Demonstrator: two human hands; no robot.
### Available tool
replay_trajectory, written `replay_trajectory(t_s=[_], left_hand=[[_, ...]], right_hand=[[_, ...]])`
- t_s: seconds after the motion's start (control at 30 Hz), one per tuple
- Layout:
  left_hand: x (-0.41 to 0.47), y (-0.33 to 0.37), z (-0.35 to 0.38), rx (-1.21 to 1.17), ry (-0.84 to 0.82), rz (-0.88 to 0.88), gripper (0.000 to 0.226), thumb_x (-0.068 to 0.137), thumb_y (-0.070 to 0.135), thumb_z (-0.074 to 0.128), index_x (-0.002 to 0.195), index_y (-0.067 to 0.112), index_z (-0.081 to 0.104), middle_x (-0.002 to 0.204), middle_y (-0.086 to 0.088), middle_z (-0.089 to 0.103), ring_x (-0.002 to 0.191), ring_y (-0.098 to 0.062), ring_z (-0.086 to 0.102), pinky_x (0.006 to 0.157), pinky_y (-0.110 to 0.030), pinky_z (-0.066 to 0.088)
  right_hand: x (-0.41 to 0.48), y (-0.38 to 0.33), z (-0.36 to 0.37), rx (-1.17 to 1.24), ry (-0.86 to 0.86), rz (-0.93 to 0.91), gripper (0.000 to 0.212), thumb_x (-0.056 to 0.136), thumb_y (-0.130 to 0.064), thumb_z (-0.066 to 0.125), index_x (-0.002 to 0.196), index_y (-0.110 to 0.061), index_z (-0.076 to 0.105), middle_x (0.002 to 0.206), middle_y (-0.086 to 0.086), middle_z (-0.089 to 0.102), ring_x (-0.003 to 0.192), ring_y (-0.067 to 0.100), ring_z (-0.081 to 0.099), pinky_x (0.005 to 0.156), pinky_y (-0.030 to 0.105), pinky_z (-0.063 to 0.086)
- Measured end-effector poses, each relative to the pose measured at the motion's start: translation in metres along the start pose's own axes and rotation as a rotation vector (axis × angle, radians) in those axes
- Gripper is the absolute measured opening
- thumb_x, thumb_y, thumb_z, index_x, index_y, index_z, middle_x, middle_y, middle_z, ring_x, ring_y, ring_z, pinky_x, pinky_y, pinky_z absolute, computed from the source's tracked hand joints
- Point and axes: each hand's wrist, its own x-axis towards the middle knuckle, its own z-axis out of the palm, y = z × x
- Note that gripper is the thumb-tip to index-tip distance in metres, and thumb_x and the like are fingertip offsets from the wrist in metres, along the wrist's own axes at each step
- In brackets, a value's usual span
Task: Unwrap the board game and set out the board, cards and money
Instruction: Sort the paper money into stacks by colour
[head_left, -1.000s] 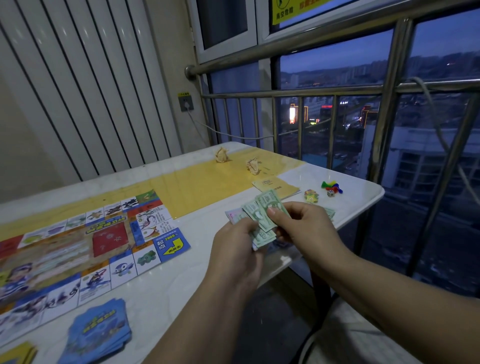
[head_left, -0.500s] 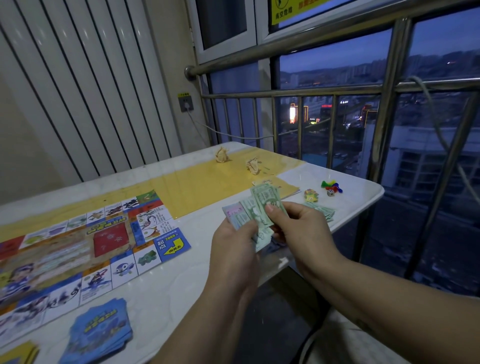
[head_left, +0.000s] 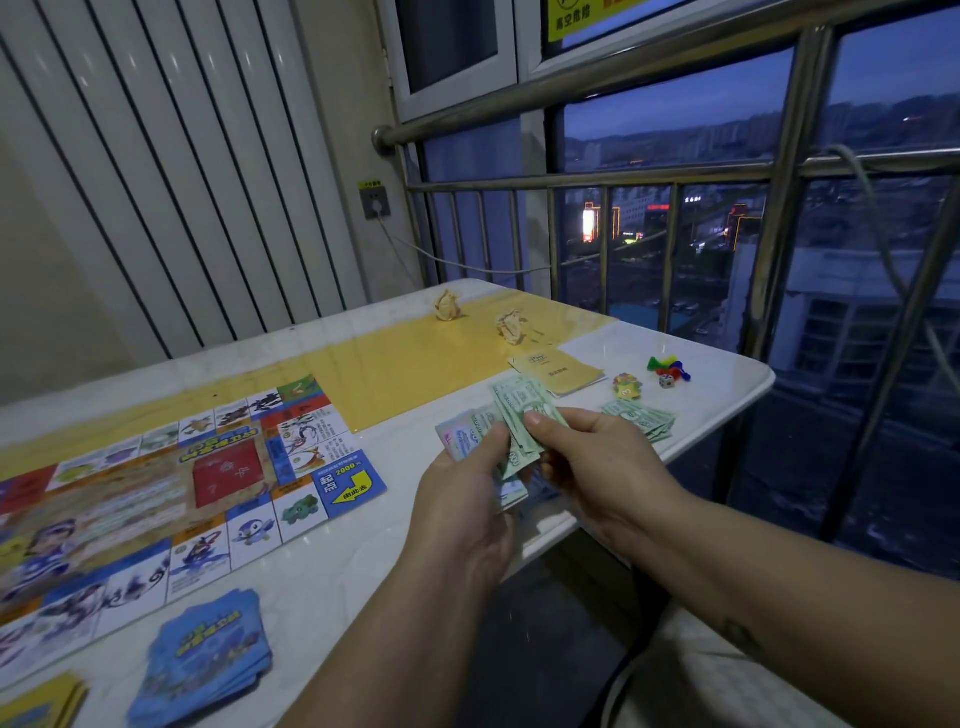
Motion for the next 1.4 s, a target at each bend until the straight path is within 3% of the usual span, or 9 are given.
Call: replay_trajectory(t_s=[0.2,0.37,0.5,0.67,0.8,0.93,1.07,1.23,1.4], left_hand=[[-0.003,0.005,0.008,-0.176,0.007,-0.106,0.024,0.093,0.010,0.054,0.110,-0.004,0.061,0.096,-0.023,0.069,0.060,-0.027,0.070,0.042,-0.028,0.052],[0.003,0.002,0.005,-0.205,-0.009,-0.120,0.029,0.091,0.014,0.057,0.113,-0.004,0.061,0.100,-0.021,0.070,0.083,-0.030,0.070,0.065,-0.034,0.059],[0.001,0.004,0.004,-0.164,0.036,-0.141,0.013,0.089,0.018,0.061,0.092,0.006,0.065,0.066,-0.004,0.068,0.050,-0.011,0.062,0.041,-0.014,0.045],[0.002,0.012,0.000,-0.194,0.111,-0.175,0.013,0.085,0.019,0.066,0.085,0.006,0.063,0.062,-0.001,0.060,0.058,-0.007,0.051,0.043,-0.015,0.045],[0.001,0.014,0.004,-0.196,0.127,-0.189,0.013,0.085,0.019,0.066,0.085,0.006,0.064,0.061,-0.001,0.061,0.058,-0.007,0.052,0.043,-0.015,0.046],[0.003,0.010,0.005,-0.211,0.135,-0.220,0.011,0.086,0.018,0.066,0.087,0.007,0.065,0.063,-0.001,0.061,0.058,-0.008,0.052,0.042,-0.014,0.046],[0.003,0.010,0.003,-0.245,0.128,-0.245,0.013,0.088,0.020,0.064,0.086,0.007,0.065,0.064,-0.003,0.062,0.060,-0.009,0.054,0.043,-0.016,0.047],[-0.001,0.016,0.003,-0.286,0.103,-0.247,0.018,0.095,0.013,0.047,0.097,-0.004,0.055,0.087,-0.018,0.060,0.078,-0.022,0.058,0.064,-0.031,0.047],[-0.006,0.010,0.005,-0.189,0.019,-0.179,0.028,0.097,-0.007,0.029,0.121,-0.004,0.042,0.101,-0.026,0.062,0.090,-0.029,0.063,0.077,-0.043,0.049]], right_hand=[[-0.004,0.000,-0.002,-0.142,-0.058,-0.061,0.013,0.091,-0.014,0.061,0.085,-0.013,0.073,0.067,0.005,0.062,0.060,0.012,0.049,0.059,0.024,0.044],[-0.003,0.000,0.001,-0.159,-0.076,-0.036,0.014,0.091,-0.016,0.061,0.086,-0.009,0.072,0.096,0.022,0.070,0.079,0.023,0.060,0.084,0.045,0.053],[0.006,-0.008,-0.010,-0.281,-0.067,-0.071,0.017,0.093,-0.021,0.058,0.089,-0.010,0.069,0.085,0.008,0.071,0.072,0.013,0.063,0.071,0.036,0.053],[0.037,-0.047,-0.058,-0.715,0.129,-0.248,0.017,0.093,-0.022,0.058,0.085,-0.011,0.068,0.079,0.004,0.066,0.071,0.015,0.058,0.061,0.028,0.040],[0.060,-0.052,-0.093,-1.227,0.147,-0.184,0.023,0.092,-0.027,0.059,0.084,-0.006,0.064,0.083,0.010,0.061,0.084,0.027,0.056,0.061,0.033,0.035],[0.070,-0.043,-0.107,-1.398,0.090,-0.067,0.045,0.090,-0.036,0.062,0.127,-0.011,0.058,0.127,0.008,0.058,0.116,0.028,0.051,0.094,0.039,0.043],[0.074,-0.040,-0.109,-1.405,0.156,-0.141,0.054,0.086,-0.046,0.063,0.135,-0.025,0.051,0.128,0.005,0.056,0.124,0.031,0.039,0.100,0.043,0.037],[0.055,-0.044,-0.094,-1.366,0.071,-0.344,0.026,0.090,-0.037,0.060,0.115,-0.034,0.065,0.114,-0.003,0.061,0.113,0.023,0.049,0.096,0.042,0.041],[0.018,-0.056,-0.048,-0.952,-0.139,-0.353,0.025,0.091,-0.034,0.058,0.112,-0.024,0.067,0.093,-0.015,0.063,0.084,0.001,0.058,0.077,0.022,0.048]])
